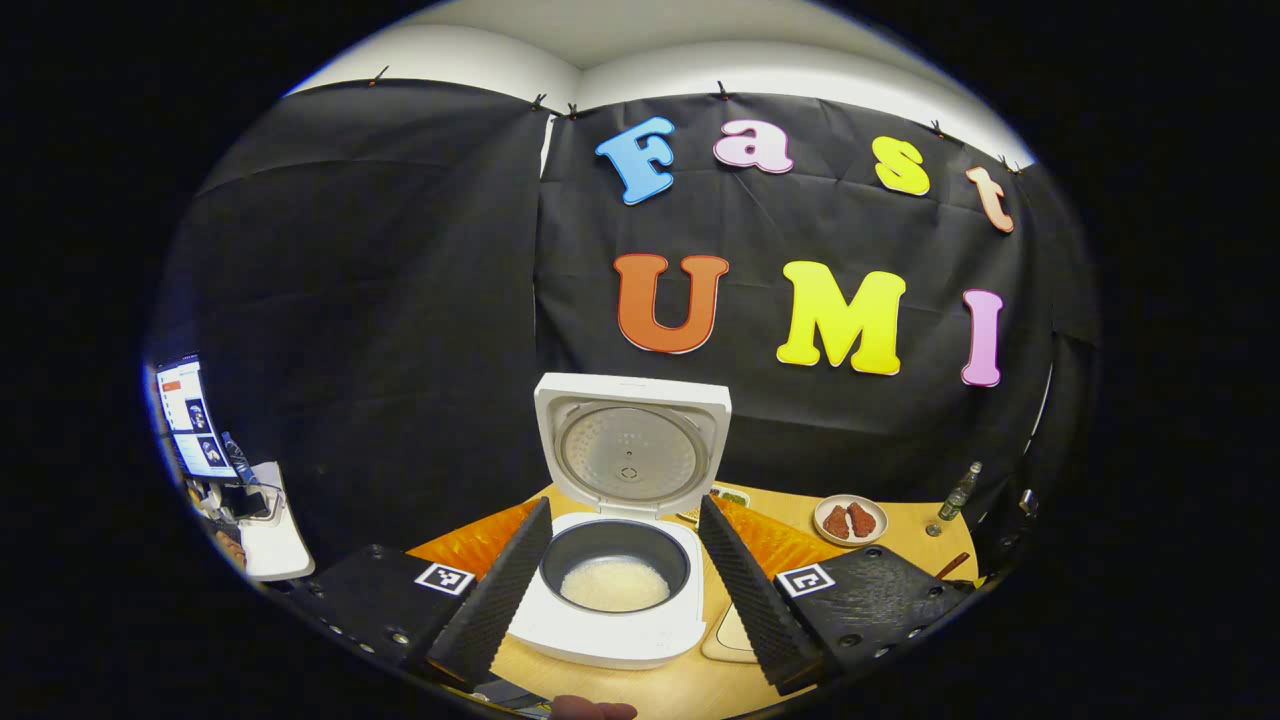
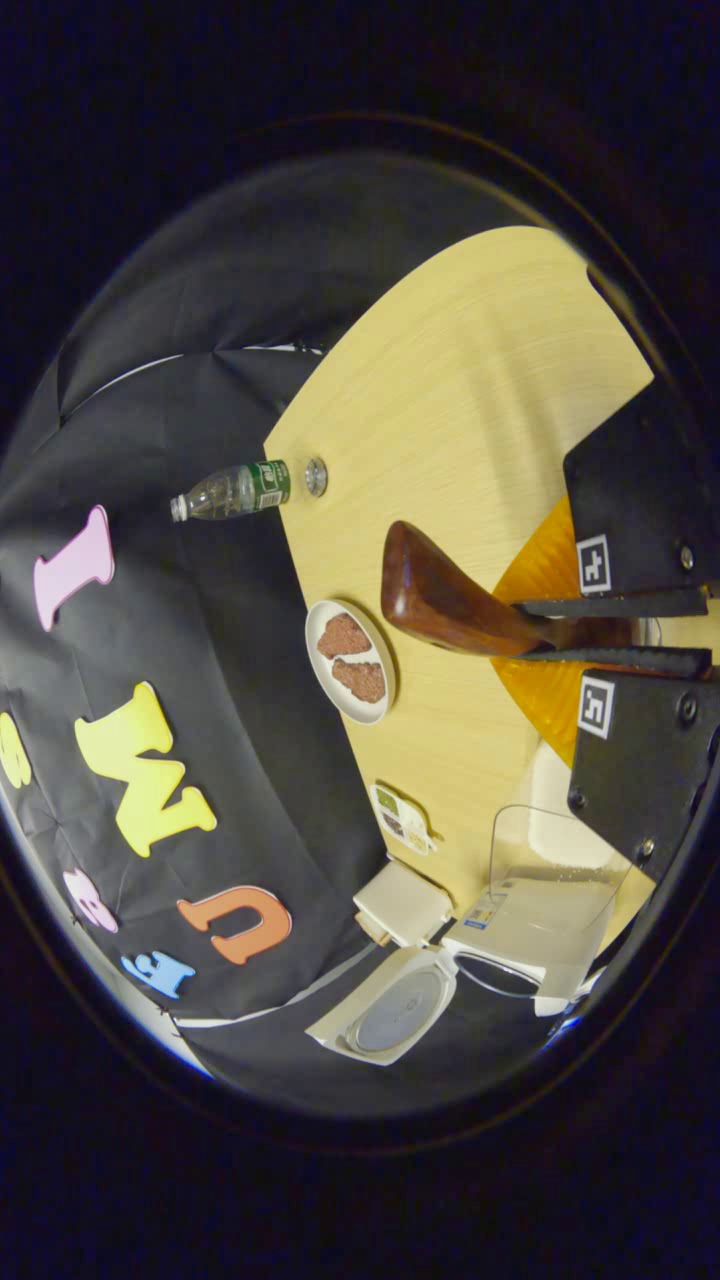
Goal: Close the left gripper, press the button to open the rice cooker; take a wooden spoon from the chopstick holder with the right hand, scoop a spoonful of rice and pour it into the rice cooker, then put the wooden spoon back into the chopstick holder.
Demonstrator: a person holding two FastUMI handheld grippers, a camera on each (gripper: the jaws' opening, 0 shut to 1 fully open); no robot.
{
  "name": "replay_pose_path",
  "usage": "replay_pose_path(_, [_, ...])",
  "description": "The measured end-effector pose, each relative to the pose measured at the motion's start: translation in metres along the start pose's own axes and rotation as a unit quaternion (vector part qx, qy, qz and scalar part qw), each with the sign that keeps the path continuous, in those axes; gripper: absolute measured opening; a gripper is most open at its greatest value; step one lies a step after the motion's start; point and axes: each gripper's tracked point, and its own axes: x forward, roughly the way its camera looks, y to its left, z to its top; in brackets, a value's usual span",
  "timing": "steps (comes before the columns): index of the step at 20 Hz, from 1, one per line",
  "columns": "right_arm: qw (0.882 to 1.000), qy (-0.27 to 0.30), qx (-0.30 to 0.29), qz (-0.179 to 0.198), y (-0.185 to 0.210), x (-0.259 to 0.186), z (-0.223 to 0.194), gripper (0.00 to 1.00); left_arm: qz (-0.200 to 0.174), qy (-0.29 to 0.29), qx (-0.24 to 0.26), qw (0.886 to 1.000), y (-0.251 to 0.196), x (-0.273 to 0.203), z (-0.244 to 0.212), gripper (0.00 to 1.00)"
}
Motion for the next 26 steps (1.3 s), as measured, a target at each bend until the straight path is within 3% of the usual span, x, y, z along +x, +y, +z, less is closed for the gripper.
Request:
replay_pose_path(3, [1.0,-0.015,-0.016,0.002,0.013,-0.015,0.012,0.12,-0.009,-0.002,-0.003,1.0,0.003,-0.003,-0.003,0.94])
replay_pose_path(8, [0.996,-0.072,-0.039,-0.036,0.03,-0.053,0.054,0.1,-0.038,-0.017,0.003,0.999,0.02,-0.002,0.003,0.94])
replay_pose_path(13, [0.987,-0.128,-0.083,-0.054,0.093,-0.088,0.088,0.1,-0.061,-0.026,0.008,0.998,0.058,-0.002,0.002,0.94])
replay_pose_path(20, [0.985,-0.11,-0.122,-0.043,0.184,-0.074,0.043,0.1,-0.076,-0.042,0.029,0.996,0.12,0.005,0.004,0.94])
replay_pose_path(26, [0.975,-0.087,-0.184,-0.091,0.196,-0.035,-0.002,0.1,-0.07,-0.033,0.018,0.997,0.168,0.015,0.002,0.94])
